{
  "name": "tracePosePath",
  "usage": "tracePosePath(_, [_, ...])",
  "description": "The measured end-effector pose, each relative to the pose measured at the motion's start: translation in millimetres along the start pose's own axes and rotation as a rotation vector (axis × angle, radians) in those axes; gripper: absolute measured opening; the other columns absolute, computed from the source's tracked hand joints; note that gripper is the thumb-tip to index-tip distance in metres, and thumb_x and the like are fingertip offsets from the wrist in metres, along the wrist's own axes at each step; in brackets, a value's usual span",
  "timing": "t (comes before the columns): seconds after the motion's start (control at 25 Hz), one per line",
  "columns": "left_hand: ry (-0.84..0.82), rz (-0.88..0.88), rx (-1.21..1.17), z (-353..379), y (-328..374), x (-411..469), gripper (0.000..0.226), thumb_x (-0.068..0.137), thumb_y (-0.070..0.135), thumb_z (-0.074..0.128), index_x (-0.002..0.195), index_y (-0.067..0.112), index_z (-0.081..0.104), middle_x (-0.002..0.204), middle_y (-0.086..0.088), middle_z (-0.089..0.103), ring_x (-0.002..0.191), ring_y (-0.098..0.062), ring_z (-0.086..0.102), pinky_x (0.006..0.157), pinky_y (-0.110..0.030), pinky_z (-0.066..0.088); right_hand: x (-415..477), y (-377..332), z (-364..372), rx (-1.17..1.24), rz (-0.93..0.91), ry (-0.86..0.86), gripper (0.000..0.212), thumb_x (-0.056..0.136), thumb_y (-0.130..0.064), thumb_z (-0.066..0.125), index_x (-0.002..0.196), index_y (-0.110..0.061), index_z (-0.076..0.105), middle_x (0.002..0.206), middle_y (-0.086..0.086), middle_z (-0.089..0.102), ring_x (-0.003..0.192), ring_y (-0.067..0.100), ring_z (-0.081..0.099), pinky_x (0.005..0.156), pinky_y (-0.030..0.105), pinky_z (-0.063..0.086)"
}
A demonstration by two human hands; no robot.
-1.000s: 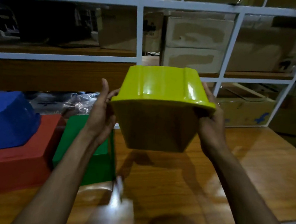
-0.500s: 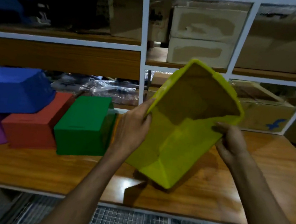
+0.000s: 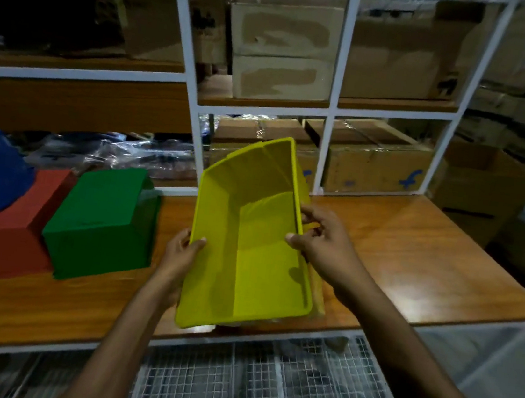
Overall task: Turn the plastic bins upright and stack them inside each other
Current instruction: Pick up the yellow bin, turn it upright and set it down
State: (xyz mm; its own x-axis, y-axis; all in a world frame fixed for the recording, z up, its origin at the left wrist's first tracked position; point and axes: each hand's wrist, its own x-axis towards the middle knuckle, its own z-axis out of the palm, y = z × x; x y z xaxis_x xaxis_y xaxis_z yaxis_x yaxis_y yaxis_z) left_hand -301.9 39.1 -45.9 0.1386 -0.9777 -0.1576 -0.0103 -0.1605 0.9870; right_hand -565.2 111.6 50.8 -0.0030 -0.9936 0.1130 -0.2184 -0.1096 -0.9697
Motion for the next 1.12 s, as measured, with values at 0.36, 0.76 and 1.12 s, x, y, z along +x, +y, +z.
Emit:
tracePosePath(0.36, [-0.345, -0.154, 0.067, 85, 43, -14, 0.013, 0.098, 0.023, 0.064, 0.109, 0.019, 0.070, 0.101, -0.005, 0.076, 0.082, -0.020, 0.075, 0.070, -0.034, 0.061, -2, 14, -134, 0.239, 0.505, 0.109, 0.038, 0.096, 0.000, 0.054, 0.133, -0.002, 0.064, 0.121, 0.020, 0.072, 0.115, 0.047, 0.063, 0.106, 0.044, 0.051])
tracePosePath(0.76, [-0.232, -0.211, 0.073, 286, 40, 9, 0.007, 0.102, 0.022, 0.059, 0.100, 0.017, 0.063, 0.080, 0.001, 0.071, 0.065, -0.011, 0.066, 0.055, -0.024, 0.051, 83, 112, -311, 0.009, 0.583, -0.021, 0.032, 0.099, -0.003, 0.055, 0.128, -0.008, 0.066, 0.125, 0.018, 0.066, 0.108, 0.030, 0.061, 0.100, 0.046, 0.049])
tracePosePath(1.12, [-0.184, -0.213, 0.034, 444, 51, 40, 0.024, 0.102, 0.012, 0.059, 0.126, 0.017, 0.061, 0.100, -0.002, 0.071, 0.082, -0.016, 0.068, 0.061, -0.029, 0.058, 169, 171, -433, -0.198, 0.503, 0.052, 0.031, 0.097, 0.004, 0.053, 0.117, -0.014, 0.067, 0.099, 0.014, 0.067, 0.090, 0.029, 0.062, 0.078, 0.037, 0.046])
